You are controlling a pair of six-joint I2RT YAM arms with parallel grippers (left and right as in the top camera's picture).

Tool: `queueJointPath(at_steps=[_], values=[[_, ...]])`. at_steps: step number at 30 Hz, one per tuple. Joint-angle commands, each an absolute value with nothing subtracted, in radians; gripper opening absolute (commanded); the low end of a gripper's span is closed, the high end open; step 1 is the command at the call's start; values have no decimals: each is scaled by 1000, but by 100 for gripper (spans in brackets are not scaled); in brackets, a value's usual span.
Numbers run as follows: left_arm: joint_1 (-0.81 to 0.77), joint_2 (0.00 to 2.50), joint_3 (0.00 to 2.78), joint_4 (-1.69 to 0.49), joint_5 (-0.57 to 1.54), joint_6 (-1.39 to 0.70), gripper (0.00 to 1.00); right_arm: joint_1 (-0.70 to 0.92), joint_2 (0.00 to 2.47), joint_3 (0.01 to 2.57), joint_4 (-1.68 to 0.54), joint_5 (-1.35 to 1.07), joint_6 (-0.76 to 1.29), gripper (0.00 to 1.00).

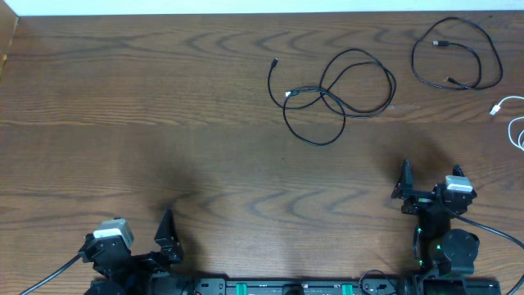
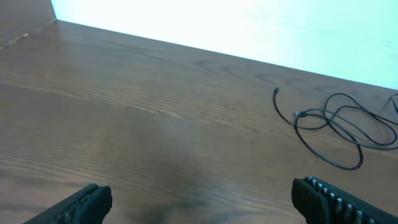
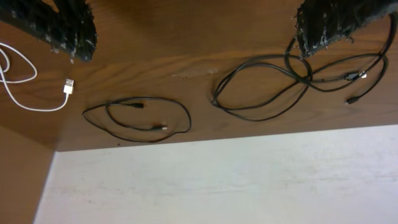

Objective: Untangle cables

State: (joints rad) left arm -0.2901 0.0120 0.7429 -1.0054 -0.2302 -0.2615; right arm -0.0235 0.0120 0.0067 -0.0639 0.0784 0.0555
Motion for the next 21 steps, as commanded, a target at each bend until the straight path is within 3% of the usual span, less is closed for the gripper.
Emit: queueJointPath(at_steps=[1, 10, 21], values=[[-294, 2, 741, -990, -225, -255, 97, -19, 6, 5, -68, 80, 43, 99], [-315, 2, 711, -837, -224, -153, 97, -19, 6, 5, -68, 80, 44, 99], [-332, 2, 427, -434, -215, -1, 97, -19, 6, 5, -68, 80, 44, 99]])
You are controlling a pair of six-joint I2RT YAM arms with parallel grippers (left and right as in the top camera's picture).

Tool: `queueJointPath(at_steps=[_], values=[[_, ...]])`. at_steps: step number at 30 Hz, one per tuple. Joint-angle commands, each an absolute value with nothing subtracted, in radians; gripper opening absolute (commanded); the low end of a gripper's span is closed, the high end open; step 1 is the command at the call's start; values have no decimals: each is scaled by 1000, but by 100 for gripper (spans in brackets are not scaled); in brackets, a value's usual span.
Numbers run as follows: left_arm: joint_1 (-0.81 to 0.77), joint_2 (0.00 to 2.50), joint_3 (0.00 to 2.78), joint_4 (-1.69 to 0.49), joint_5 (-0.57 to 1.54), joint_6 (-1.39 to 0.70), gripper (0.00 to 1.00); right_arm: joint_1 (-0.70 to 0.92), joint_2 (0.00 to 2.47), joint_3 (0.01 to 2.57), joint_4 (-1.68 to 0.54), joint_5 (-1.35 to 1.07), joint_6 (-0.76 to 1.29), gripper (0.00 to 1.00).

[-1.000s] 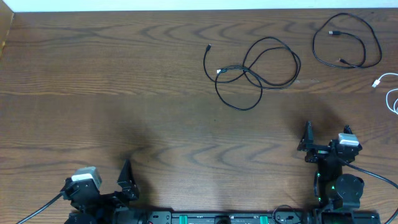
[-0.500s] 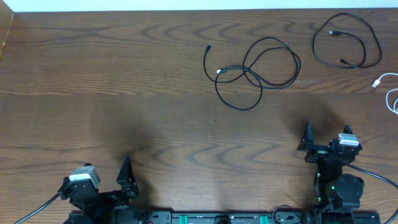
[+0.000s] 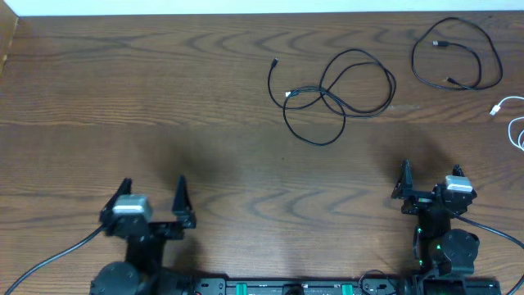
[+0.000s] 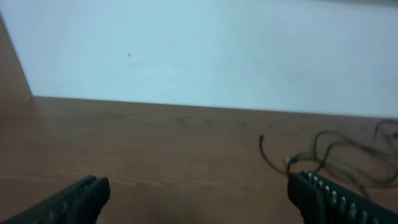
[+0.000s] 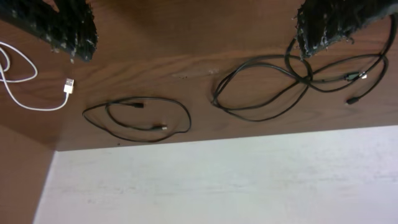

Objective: Untangle cables

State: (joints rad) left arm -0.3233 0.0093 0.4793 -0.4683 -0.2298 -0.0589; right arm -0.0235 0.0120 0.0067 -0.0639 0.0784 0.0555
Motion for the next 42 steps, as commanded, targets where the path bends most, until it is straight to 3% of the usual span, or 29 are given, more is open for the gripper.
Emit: queueJointPath(at_steps=[1, 9, 26, 31, 42], values=[[-332, 2, 410, -421, -203, -1, 97, -19, 6, 5, -68, 80, 44, 99], [-292, 1, 288, -324, -160, -20, 97, -19, 6, 5, -68, 80, 44, 99], [-22, 1, 137, -290, -33, -19, 97, -19, 6, 5, -68, 80, 44, 99], [3, 1, 13, -78, -33, -11, 97, -19, 6, 5, -68, 80, 44, 99], [15, 1, 4, -73, 15, 51, 97, -19, 6, 5, -68, 80, 44, 99]])
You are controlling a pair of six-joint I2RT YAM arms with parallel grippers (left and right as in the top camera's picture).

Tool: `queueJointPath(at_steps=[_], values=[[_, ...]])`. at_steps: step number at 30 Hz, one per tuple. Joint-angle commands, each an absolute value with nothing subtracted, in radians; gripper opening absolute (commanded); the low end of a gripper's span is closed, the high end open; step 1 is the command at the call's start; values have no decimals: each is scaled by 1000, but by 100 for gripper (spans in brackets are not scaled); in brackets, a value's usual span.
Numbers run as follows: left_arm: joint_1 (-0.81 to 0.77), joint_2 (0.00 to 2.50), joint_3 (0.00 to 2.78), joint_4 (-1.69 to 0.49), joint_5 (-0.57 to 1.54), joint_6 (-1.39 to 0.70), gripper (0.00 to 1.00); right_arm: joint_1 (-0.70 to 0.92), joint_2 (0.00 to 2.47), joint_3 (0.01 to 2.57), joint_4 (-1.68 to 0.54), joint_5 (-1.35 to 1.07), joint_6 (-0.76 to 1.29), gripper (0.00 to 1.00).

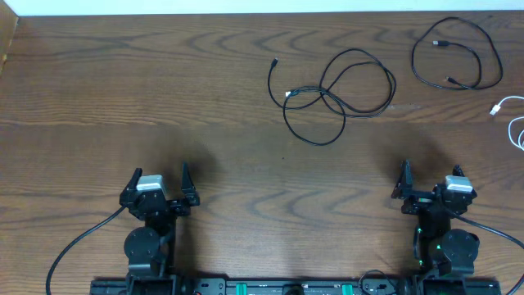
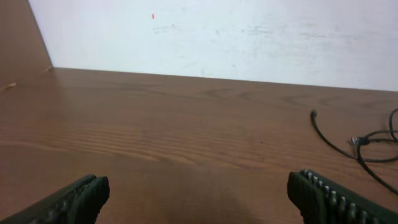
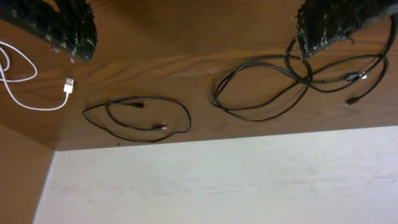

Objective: Untangle cables

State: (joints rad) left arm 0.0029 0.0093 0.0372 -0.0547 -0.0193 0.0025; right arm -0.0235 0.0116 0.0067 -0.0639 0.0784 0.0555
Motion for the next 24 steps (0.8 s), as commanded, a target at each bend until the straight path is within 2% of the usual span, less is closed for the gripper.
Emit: queueJointPath(at_steps=[1, 24], values=[[17, 1, 4, -73, 14, 55, 97, -19, 6, 5, -68, 80, 44, 99], [17, 3, 4, -72, -10, 59, 97, -19, 6, 5, -68, 80, 44, 99]])
